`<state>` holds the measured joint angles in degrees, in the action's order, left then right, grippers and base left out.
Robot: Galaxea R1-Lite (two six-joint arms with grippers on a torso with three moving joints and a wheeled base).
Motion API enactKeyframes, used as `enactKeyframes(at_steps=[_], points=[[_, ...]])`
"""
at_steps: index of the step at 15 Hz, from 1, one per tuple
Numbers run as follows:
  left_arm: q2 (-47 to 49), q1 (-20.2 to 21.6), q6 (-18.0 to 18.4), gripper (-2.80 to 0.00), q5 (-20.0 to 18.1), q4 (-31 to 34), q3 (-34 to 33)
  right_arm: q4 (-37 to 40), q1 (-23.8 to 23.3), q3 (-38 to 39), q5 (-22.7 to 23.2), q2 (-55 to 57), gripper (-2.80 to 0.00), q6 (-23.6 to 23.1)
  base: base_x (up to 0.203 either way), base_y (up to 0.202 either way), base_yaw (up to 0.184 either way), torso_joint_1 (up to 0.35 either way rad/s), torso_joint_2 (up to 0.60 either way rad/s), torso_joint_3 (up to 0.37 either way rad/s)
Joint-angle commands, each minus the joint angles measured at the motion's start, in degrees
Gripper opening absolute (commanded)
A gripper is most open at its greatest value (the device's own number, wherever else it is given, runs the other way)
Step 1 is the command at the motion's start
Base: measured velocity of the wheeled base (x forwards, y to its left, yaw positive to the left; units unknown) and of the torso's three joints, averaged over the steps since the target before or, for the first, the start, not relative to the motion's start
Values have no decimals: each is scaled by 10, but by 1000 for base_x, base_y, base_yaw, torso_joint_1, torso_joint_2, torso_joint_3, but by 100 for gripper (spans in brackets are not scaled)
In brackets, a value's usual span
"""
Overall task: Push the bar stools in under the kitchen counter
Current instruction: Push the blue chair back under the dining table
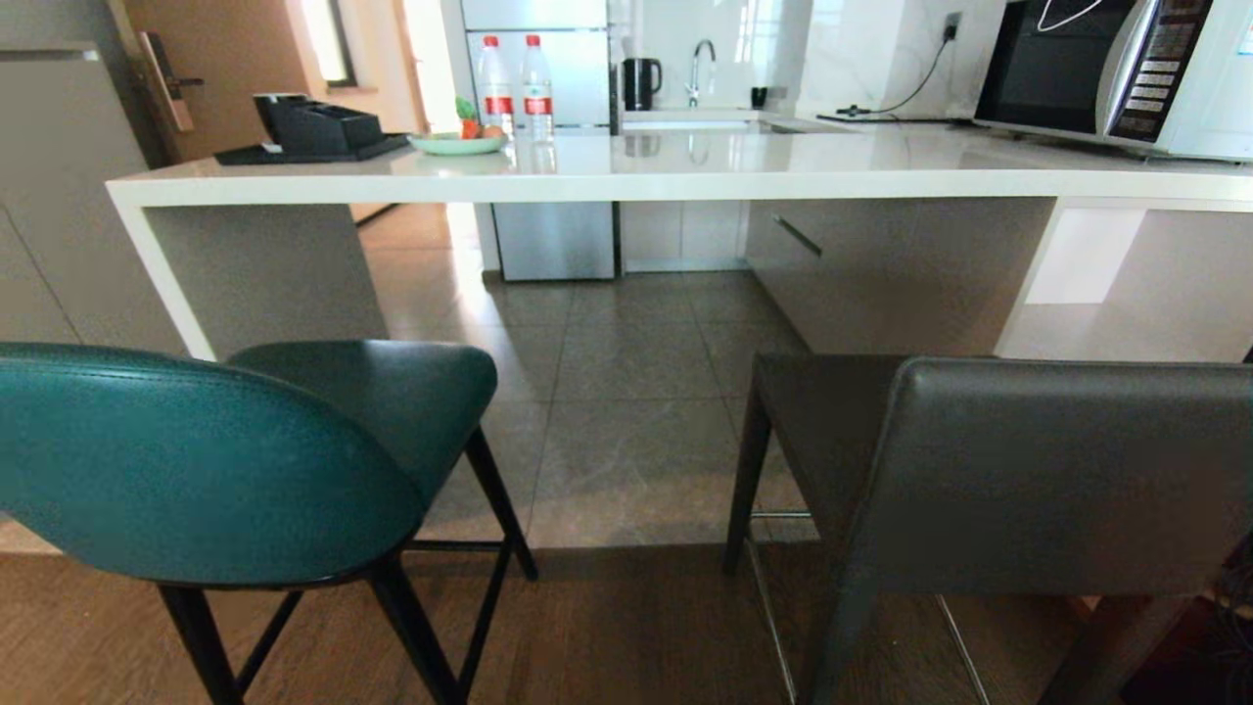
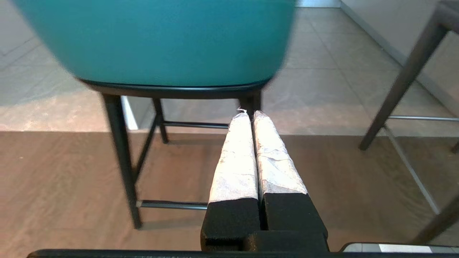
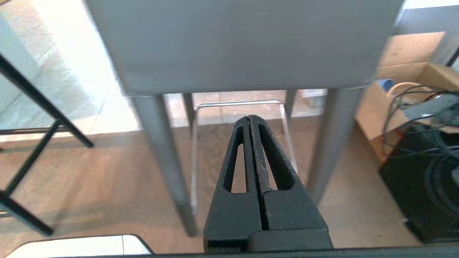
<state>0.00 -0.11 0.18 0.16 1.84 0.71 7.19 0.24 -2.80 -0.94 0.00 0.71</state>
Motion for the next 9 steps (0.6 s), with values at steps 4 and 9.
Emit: enactKeyframes(at_steps=[4, 9], points=[[1, -1, 0, -280, 0, 0, -1, 0, 0, 0, 0, 1, -280, 0, 0, 196, -1, 5, 2, 1], [1, -1, 0, -280, 0, 0, 0, 0, 0, 0, 0, 1, -280, 0, 0, 198, -3, 2, 3, 3]])
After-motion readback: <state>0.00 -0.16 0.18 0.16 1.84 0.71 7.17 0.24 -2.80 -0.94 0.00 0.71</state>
